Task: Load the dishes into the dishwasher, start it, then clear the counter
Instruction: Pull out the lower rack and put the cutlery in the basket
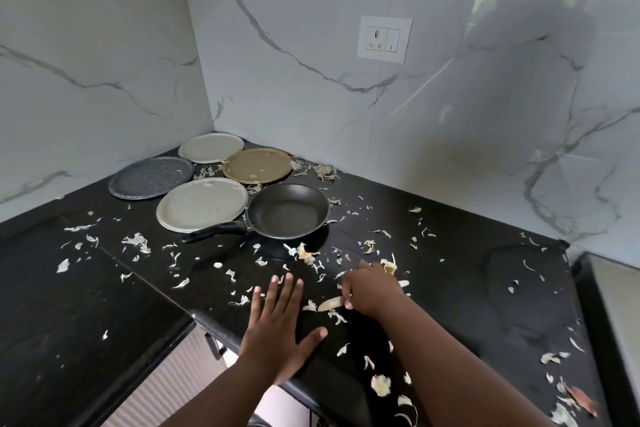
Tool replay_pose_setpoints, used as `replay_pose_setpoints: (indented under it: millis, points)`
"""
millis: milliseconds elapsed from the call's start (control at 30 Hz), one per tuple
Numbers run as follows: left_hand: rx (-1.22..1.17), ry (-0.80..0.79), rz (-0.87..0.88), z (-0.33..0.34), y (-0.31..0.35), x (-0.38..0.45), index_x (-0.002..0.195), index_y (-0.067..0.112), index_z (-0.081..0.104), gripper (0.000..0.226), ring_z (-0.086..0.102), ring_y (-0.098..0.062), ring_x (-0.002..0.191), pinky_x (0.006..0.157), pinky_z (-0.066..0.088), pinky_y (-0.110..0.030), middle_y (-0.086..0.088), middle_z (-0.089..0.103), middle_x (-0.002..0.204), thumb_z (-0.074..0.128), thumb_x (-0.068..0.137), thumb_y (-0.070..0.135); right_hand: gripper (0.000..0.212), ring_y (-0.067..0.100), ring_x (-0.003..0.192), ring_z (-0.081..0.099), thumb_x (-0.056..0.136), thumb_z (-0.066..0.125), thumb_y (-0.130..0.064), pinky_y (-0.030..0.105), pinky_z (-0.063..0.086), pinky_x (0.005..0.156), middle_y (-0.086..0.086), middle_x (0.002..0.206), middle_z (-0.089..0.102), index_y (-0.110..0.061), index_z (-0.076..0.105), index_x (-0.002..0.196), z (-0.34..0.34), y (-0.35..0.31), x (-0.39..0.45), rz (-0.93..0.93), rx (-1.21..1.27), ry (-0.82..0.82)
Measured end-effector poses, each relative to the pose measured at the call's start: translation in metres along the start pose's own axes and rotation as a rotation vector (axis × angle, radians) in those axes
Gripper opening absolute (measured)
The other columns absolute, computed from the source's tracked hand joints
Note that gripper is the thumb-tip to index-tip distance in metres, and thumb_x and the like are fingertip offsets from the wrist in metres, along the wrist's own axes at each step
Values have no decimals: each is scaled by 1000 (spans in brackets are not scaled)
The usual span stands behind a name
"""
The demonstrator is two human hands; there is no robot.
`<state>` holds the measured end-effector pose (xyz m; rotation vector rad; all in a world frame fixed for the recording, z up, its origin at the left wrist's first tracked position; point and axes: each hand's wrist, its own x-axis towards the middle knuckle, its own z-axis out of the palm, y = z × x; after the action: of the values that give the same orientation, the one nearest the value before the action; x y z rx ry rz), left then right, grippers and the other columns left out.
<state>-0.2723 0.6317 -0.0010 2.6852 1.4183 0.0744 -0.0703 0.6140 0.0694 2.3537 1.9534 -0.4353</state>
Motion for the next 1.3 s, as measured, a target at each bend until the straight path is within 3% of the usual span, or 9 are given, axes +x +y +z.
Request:
replay_pose_setpoints:
  millis: [100, 200, 367, 500, 600, 667, 800, 1033, 1300]
  points:
    - [-37, -3, 11, -5, -1, 3, 155, 21, -2, 106, -25, -9, 143, 115, -15, -45, 8, -10, 161, 2, 74, 88, 24, 28, 124, 40, 86, 65, -29, 44, 36, 101, 5, 127, 49, -27, 64, 110, -5, -1, 9, -4, -39, -87]
    - [-37, -28, 13, -10, 0, 3, 151, 25, -19, 109, -40, -7, 136, 114, -22, -46, 13, -30, 154, -4, 66, 90, 29, 30, 128, 36, 89, 61, -31, 48, 33, 102, 7, 131, 45, -27, 60, 117, -9, -4, 17, -9, -114, -161]
    - [-31, -83, 22, -14, -2, 4, 150, 26, -23, 108, -40, -9, 137, 114, -21, -47, 13, -33, 153, 1, 67, 90, 40, 32, 132, 33, 91, 54, -39, 51, 29, 106, 9, 136, 43, -26, 54, 129, -13, -8, 14, -43, -213, -209]
    - [-53, -73, 17, -14, -3, 5, 148, 28, -25, 104, -40, -7, 136, 115, -21, -45, 15, -33, 154, 7, 71, 90, 27, 27, 119, 48, 90, 46, -19, 43, 34, 101, 5, 121, 56, -24, 56, 114, 5, -6, 0, -163, -177, 12]
    - [-49, -80, 24, -14, -3, 4, 145, 30, -27, 100, -40, -8, 136, 115, -21, -45, 14, -32, 154, 15, 76, 89, 19, 26, 106, 55, 87, 49, -15, 35, 39, 84, 2, 110, 59, -23, 52, 104, 15, 1, -11, -191, -51, 98]
    - [-23, -81, 19, -13, -3, 4, 147, 28, -27, 103, -40, -9, 137, 115, -20, -46, 14, -32, 154, 8, 72, 89, 14, 24, 103, 57, 90, 49, -19, 33, 39, 77, -1, 108, 60, -23, 49, 104, 18, 8, -13, -129, 67, 151]
    - [-16, -70, 18, -13, -2, 3, 150, 26, -24, 102, -38, -10, 138, 116, -19, -46, 12, -31, 155, 8, 74, 87, 18, 24, 106, 56, 93, 46, -21, 37, 44, 86, -1, 110, 58, -24, 58, 106, 19, 23, -8, -21, 104, 262]
    - [-23, -82, 25, -13, -3, 4, 150, 26, -22, 99, -34, -10, 140, 117, -18, -47, 12, -29, 155, 8, 77, 86, 22, 25, 120, 45, 94, 47, -23, 42, 36, 99, 1, 122, 51, -27, 62, 112, 16, 29, 1, 72, 32, 166]
    - [-25, -78, 25, -11, -4, 5, 151, 25, -21, 102, -35, -8, 139, 118, -16, -47, 13, -29, 156, 2, 73, 86, 47, 32, 138, 26, 94, 42, -25, 50, 23, 111, 12, 146, 36, -12, 43, 139, 7, 19, 8, 165, -144, -114]
